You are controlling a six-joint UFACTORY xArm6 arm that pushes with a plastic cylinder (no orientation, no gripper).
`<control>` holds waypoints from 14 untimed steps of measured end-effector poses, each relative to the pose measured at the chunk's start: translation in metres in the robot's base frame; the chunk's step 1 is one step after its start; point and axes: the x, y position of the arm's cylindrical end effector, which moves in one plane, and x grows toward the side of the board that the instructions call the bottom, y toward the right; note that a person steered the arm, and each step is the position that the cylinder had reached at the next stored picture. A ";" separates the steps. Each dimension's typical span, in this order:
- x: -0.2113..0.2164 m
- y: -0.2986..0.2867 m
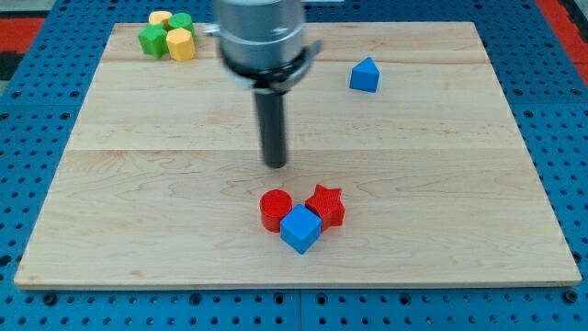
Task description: Slide the blue triangle to the center of the board
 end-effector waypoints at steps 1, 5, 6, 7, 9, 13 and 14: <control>-0.030 0.072; -0.175 0.098; -0.208 0.094; -0.236 0.089; -0.205 0.087; -0.149 0.048; -0.162 0.025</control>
